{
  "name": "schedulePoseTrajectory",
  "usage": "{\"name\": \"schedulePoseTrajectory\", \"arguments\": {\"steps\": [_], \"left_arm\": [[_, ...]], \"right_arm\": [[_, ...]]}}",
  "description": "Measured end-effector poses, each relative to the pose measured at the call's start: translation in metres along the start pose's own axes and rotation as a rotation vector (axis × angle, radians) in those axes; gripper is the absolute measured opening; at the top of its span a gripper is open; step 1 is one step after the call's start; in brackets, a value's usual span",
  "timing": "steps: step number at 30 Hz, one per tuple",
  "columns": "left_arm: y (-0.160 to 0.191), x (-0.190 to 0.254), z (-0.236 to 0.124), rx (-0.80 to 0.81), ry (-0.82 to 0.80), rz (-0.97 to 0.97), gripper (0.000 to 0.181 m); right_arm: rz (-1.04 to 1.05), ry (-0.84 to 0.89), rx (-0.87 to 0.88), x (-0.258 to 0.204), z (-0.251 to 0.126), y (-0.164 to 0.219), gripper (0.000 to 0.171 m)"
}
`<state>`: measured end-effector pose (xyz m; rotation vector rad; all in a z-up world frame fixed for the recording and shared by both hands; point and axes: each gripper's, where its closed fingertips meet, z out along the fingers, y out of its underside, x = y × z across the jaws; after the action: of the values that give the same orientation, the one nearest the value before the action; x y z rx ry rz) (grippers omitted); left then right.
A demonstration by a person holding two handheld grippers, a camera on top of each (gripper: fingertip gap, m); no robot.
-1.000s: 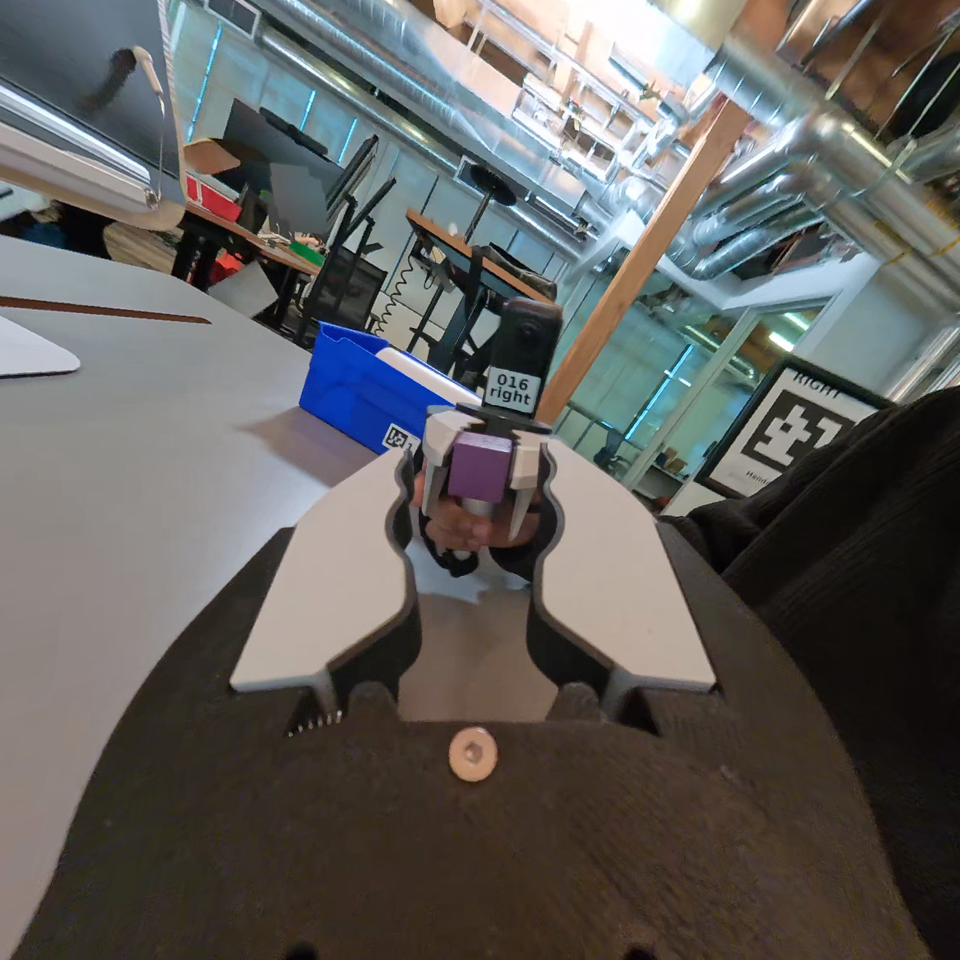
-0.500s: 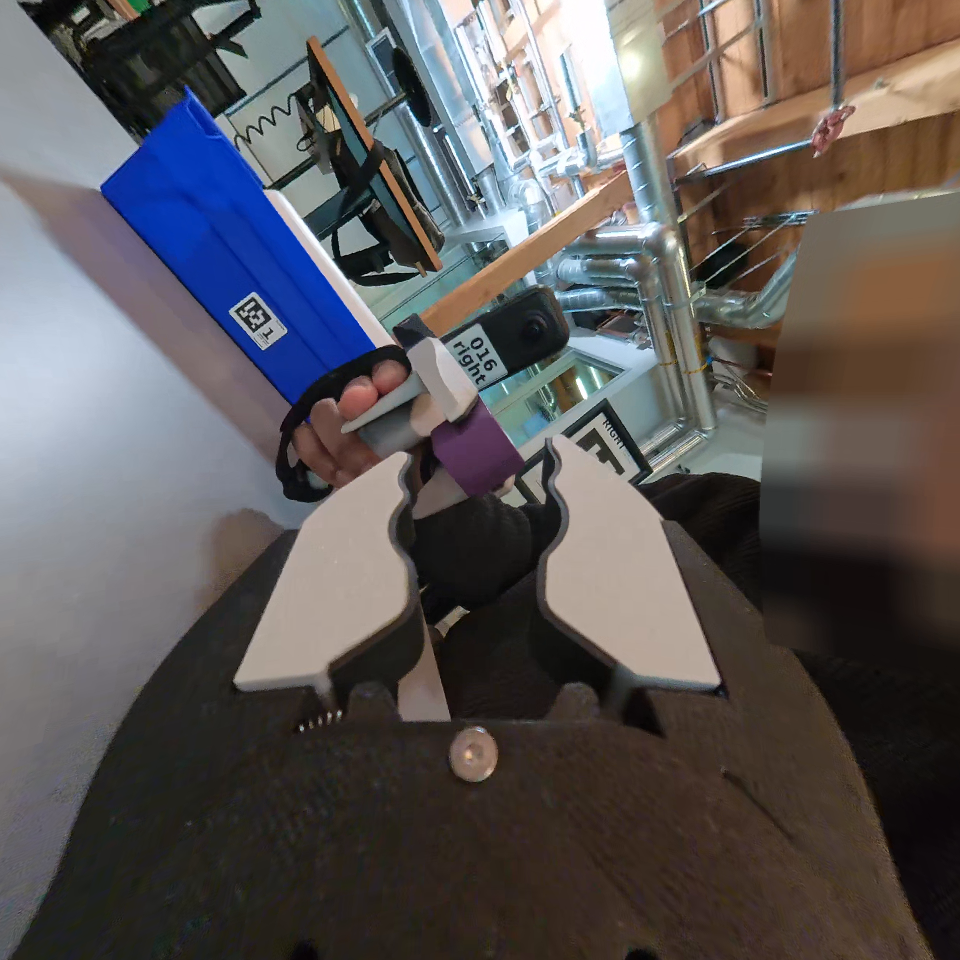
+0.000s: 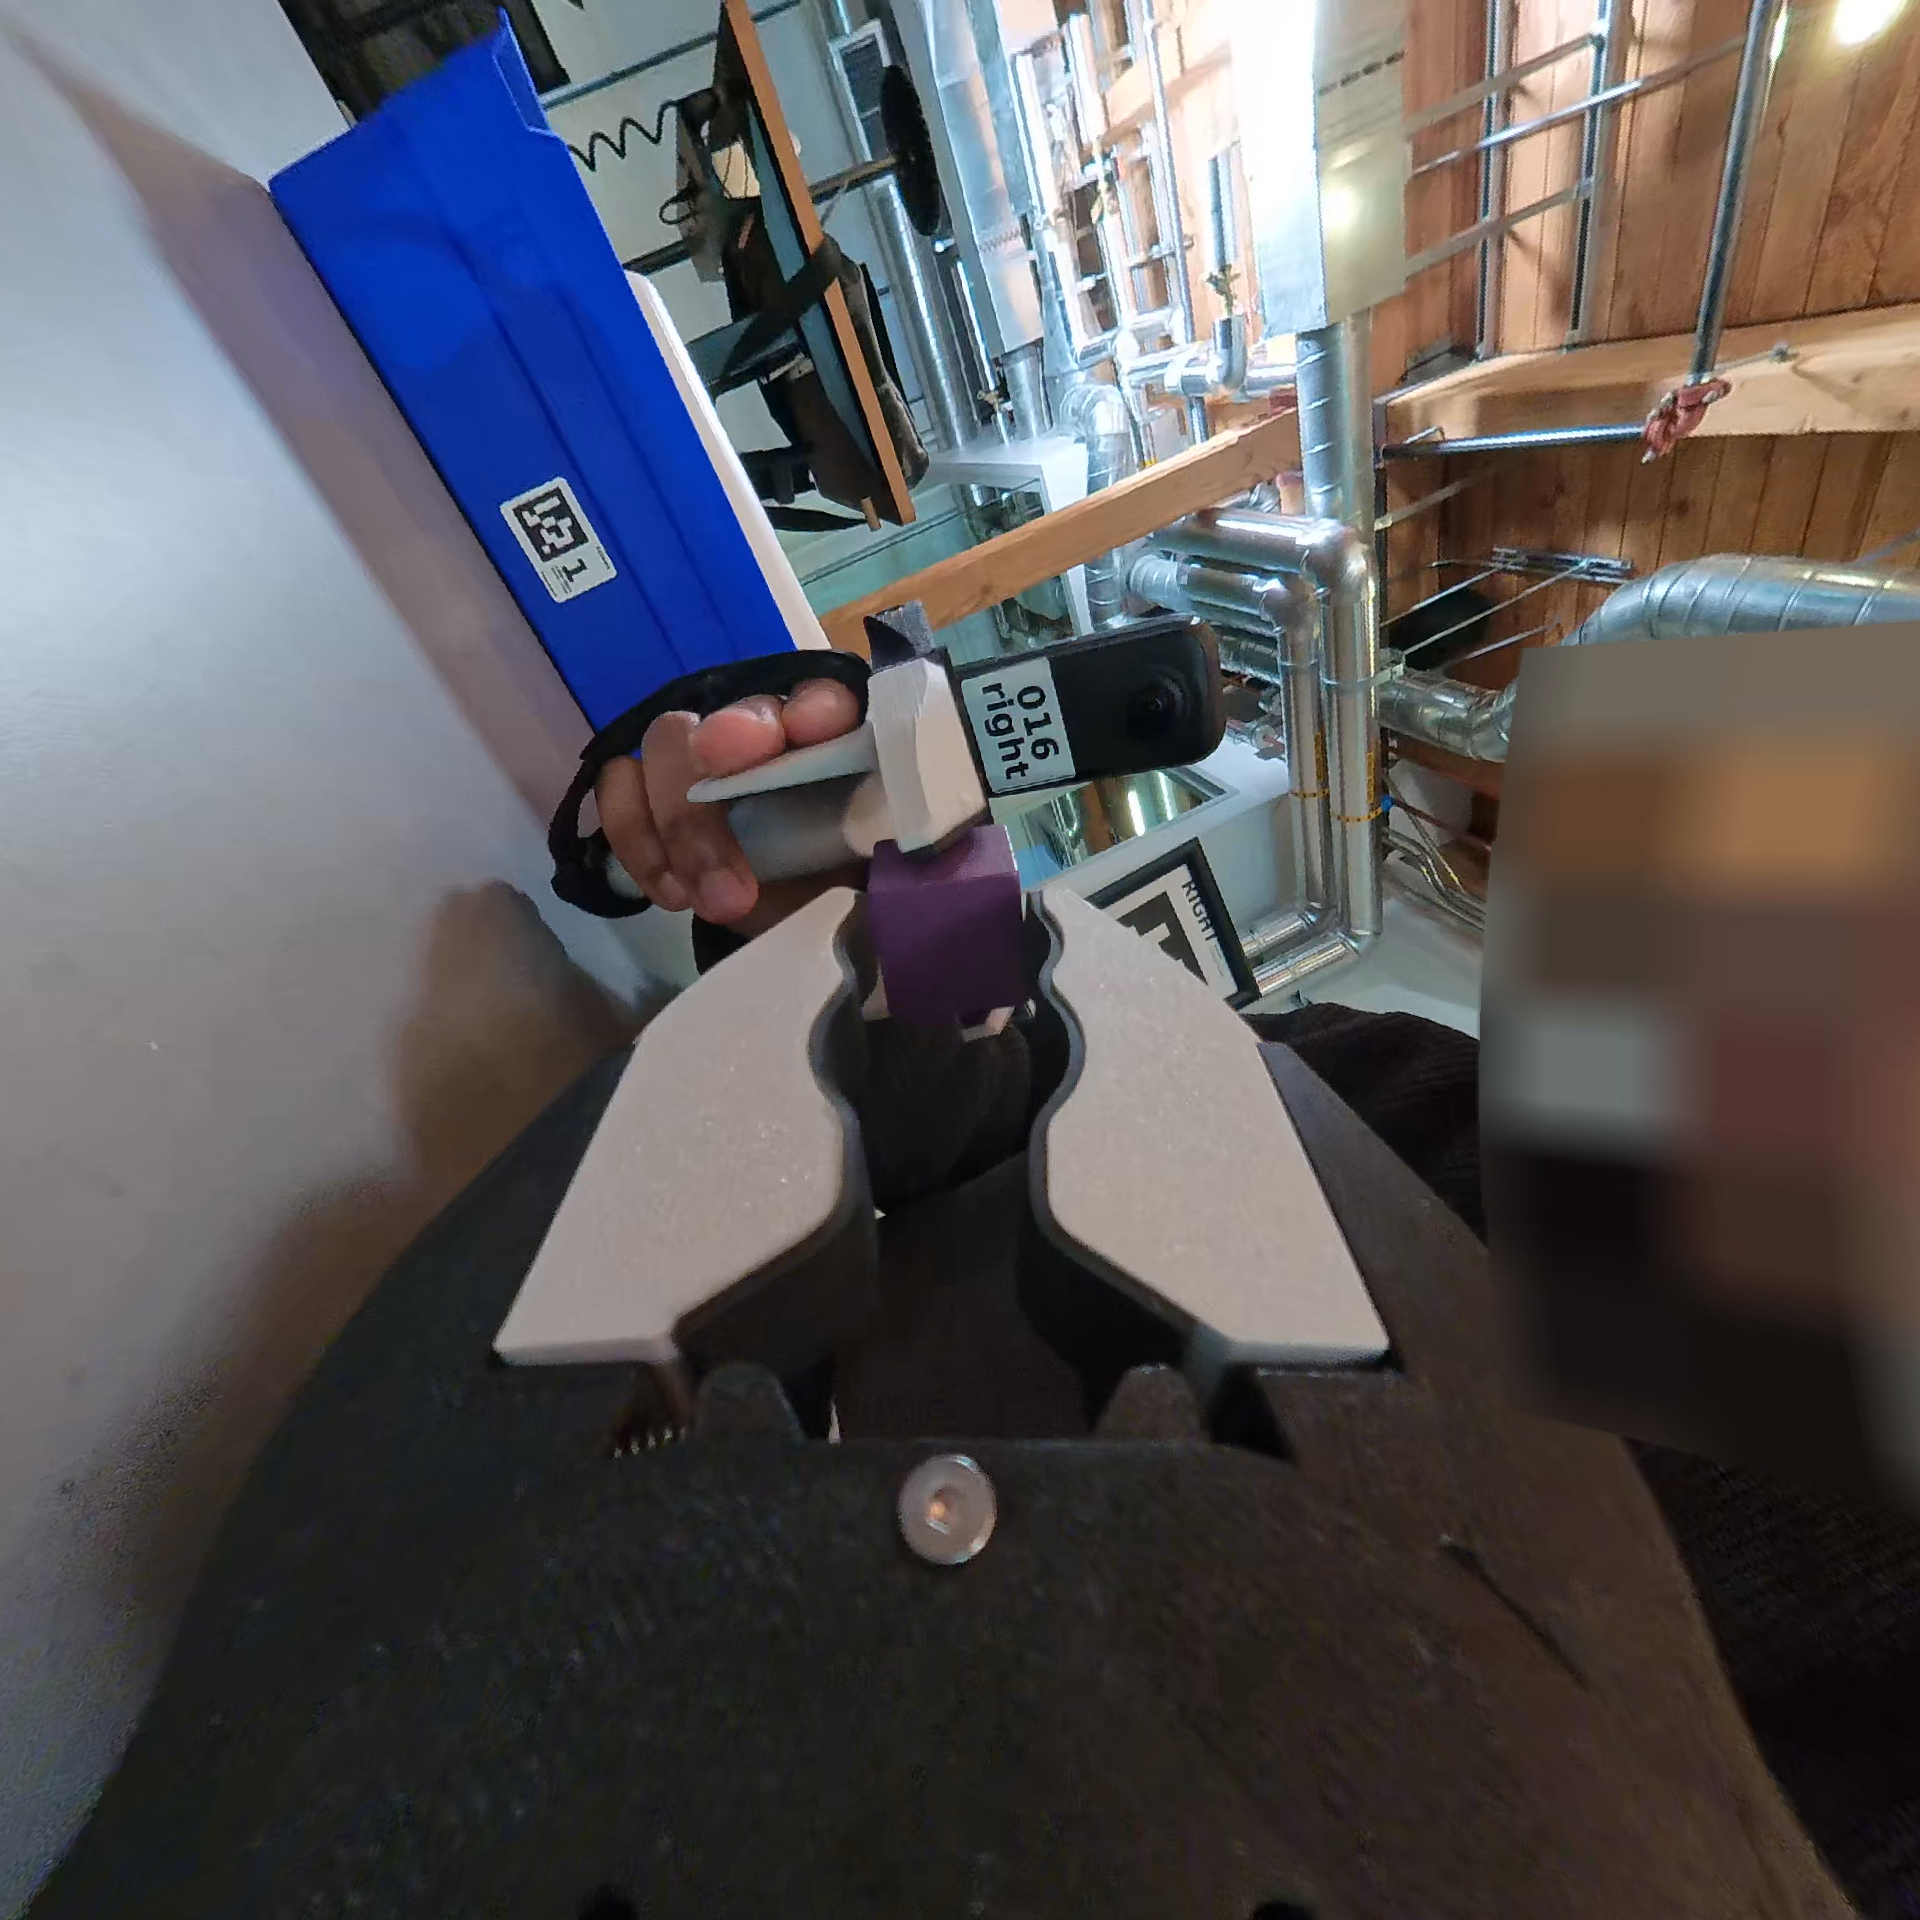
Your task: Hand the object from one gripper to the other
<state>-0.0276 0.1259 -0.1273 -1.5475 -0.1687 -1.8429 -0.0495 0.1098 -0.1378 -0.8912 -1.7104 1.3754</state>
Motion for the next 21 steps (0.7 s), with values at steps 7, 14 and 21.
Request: {"name": "schedulePoseTrajectory", "arguments": {"steps": [7,14,21], "left_arm": [[-0.018,-0.003,-0.011,0.107,-0.072,0.084,0.030],[-0.039,0.009,-0.024,0.222,-0.198,0.428,0.028],[-0.034,0.025,-0.015,0.181,-0.247,0.749,0.028]], "right_arm": [[0.092,0.089,0.007,0.017,0.000,0.001,0.070],[0.416,0.057,0.072,0.026,-0.005,-0.005,0.061],[0.256,0.110,0.195,0.030,-0.018,-0.029,0.052]]}}
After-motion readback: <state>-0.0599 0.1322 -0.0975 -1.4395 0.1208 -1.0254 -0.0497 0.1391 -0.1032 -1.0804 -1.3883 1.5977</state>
